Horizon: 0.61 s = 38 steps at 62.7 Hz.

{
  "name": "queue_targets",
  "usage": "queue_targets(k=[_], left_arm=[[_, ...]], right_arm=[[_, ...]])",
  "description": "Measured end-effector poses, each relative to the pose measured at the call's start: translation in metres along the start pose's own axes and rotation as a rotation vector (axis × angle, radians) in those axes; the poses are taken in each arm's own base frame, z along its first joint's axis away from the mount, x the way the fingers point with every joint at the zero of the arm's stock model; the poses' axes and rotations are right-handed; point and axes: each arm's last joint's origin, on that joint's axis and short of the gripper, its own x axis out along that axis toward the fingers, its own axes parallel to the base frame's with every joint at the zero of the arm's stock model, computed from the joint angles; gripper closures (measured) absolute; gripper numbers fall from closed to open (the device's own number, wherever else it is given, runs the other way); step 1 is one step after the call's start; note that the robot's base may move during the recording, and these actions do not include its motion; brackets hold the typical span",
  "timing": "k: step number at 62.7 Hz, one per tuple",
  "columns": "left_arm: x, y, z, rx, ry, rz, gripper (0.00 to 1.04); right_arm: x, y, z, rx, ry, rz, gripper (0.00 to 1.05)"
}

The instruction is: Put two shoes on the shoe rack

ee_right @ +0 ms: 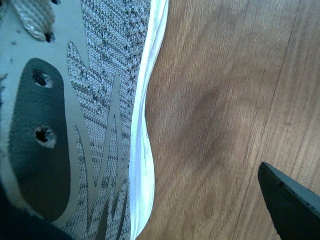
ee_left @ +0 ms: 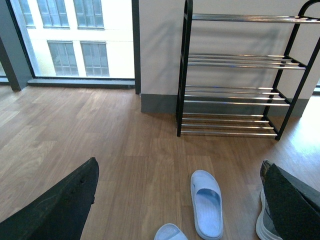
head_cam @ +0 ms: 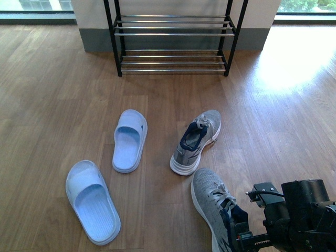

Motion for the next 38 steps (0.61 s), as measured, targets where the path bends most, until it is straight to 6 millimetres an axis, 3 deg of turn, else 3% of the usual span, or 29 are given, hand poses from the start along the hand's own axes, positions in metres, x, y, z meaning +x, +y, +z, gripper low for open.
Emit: queue_targets(k=[35, 38], left_arm=[[0.0000, 0.0000, 0.0000, 0.000, 0.000, 0.000, 0.09], [0.0000, 0.0000, 0.0000, 0.000, 0.000, 0.000, 0.09]], right_arm=[[-0.0028, 0.0047, -0.0015, 0.061, -0.015, 0.074, 1.00], [-0.0063, 0.0046, -0.0021, 0.090, -0.014, 0.071, 1.03]])
